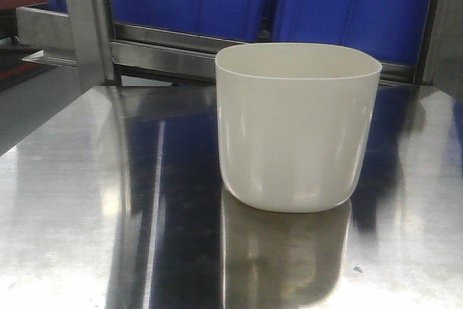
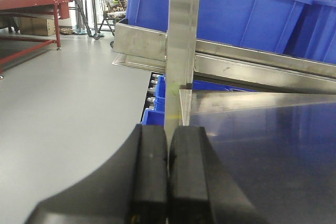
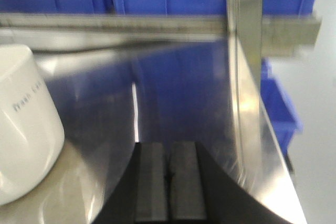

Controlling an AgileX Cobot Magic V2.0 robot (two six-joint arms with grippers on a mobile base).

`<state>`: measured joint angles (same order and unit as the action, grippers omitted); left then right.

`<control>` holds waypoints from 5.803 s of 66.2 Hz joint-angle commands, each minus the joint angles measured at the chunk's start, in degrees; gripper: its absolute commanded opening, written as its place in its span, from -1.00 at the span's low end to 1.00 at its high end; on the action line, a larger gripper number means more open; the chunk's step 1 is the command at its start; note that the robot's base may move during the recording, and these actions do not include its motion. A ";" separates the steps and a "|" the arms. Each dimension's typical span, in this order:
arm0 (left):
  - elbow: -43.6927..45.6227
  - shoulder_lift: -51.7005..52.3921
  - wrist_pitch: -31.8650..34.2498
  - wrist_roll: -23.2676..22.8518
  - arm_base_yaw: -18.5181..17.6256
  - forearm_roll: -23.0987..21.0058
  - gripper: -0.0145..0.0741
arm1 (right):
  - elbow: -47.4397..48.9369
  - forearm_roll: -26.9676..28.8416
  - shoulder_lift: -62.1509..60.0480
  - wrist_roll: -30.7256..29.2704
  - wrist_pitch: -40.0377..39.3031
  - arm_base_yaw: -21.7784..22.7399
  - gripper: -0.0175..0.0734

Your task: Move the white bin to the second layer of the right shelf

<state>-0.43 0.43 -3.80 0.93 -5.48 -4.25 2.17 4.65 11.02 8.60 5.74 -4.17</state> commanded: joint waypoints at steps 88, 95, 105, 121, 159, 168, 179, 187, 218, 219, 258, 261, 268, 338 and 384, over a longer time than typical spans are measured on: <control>-2.11 0.10 4.93 -0.42 -0.32 -0.06 -0.48 | 75.43 4.95 73.51 -4.57 49.96 -16.98 0.64; -2.11 0.10 4.93 -0.42 -0.32 -0.06 -0.48 | 75.43 4.95 75.36 -4.57 50.21 -16.98 0.64; -2.11 0.10 4.93 -0.42 -0.32 -0.06 -0.48 | 75.43 4.90 77.73 -4.57 50.21 -16.98 0.64; -2.11 0.10 4.93 -0.42 -0.32 -0.06 -0.48 | 75.43 4.90 81.76 -4.57 49.77 -16.98 0.64; -2.11 0.10 4.93 -0.42 -0.32 -0.06 -0.48 | 75.50 4.48 83.09 -4.57 45.74 -16.98 -0.45; -2.11 0.10 4.93 -0.42 -0.32 -0.06 -0.48 | 75.50 3.82 79.36 -4.57 43.06 -16.98 -0.50; -2.11 0.10 4.93 -0.42 -0.32 -0.06 -0.48 | 75.50 2.66 73.06 -4.57 39.53 -16.98 -0.50; -2.11 0.10 4.93 -0.42 -0.32 -0.06 -0.48 | 75.39 2.13 67.03 -4.57 38.81 -16.98 -0.50; -2.11 0.10 4.93 -0.42 -0.32 -0.06 -0.48 | 55.55 2.13 39.91 -4.57 32.26 -16.91 -0.50; -2.11 0.10 4.93 -0.42 -0.32 -0.06 -0.48 | 54.55 2.13 39.03 -4.57 31.81 -16.91 -0.50; -2.11 0.10 4.93 -0.42 -0.32 -0.06 -0.48 | 40.19 2.13 26.31 -4.57 22.59 -16.91 -0.50; -2.11 0.10 4.93 -0.42 -0.32 -0.06 -0.48 | 40.19 2.13 26.31 -4.57 22.39 -16.91 -0.50; -2.11 0.10 4.93 -0.42 -0.32 -0.06 -0.48 | 40.19 2.13 26.31 -4.57 22.58 -16.91 -0.50; -2.11 0.10 4.93 -0.42 -0.32 -0.06 -0.48 | 40.19 2.13 26.31 -4.57 23.21 -16.91 -0.50; -2.11 0.10 4.93 -0.42 -0.32 -0.06 -0.48 | 40.19 2.13 26.31 -4.57 23.21 -16.91 -0.50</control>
<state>-0.43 0.43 -3.80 0.93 -5.48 -4.25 40.70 6.73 37.73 4.11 34.27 -21.12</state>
